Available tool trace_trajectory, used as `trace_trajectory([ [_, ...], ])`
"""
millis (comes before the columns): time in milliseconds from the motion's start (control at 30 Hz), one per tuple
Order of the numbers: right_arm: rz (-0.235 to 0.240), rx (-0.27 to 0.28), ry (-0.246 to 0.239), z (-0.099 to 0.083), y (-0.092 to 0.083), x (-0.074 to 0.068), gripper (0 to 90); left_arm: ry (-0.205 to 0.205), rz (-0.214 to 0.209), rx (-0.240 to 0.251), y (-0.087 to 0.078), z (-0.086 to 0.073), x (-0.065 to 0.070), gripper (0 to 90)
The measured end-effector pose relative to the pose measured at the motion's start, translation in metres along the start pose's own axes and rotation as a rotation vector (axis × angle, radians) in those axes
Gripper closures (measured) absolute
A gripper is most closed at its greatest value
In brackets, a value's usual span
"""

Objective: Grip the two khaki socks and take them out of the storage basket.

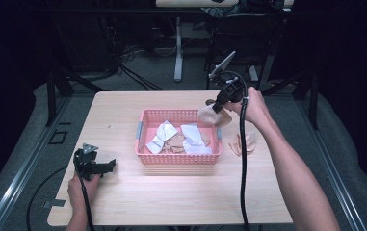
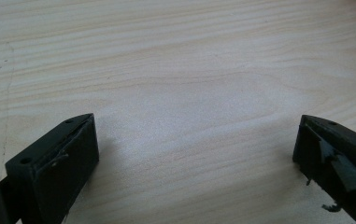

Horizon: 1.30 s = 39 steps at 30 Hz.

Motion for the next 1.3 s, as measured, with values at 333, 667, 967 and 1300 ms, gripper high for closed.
trace_trajectory([
  [333,-0.021,0.036,0.061,-0.019,-0.02,0.035,87.8,0.001,0.0,-0.001,0.0,0.0,0.0,0.2],
  [667,-0.039,0.044,0.14,-0.041,-0.022,0.068,87.7,0.006,0.0,-0.005,0.0,0.0,0.0,0.2],
  [967,-0.027,0.022,0.218,-0.058,0.008,0.097,87.5,0.007,0.0,-0.005,0.0,0.0,0.0,0.2],
  [1300,-0.043,-0.042,0.295,-0.078,0.065,0.119,86.5,0.007,-0.001,-0.005,0.0,0.0,0.0,0.2],
])
Point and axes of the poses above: each handheld gripper's, and its own axes: y roughly forward along the jaws, z roughly out of its top, x roughly to its right, the point moved 5 cm from there along y, roughly forward along the jaws, and after that the axes turned 7 degrees about y, right-handed, at the moved point
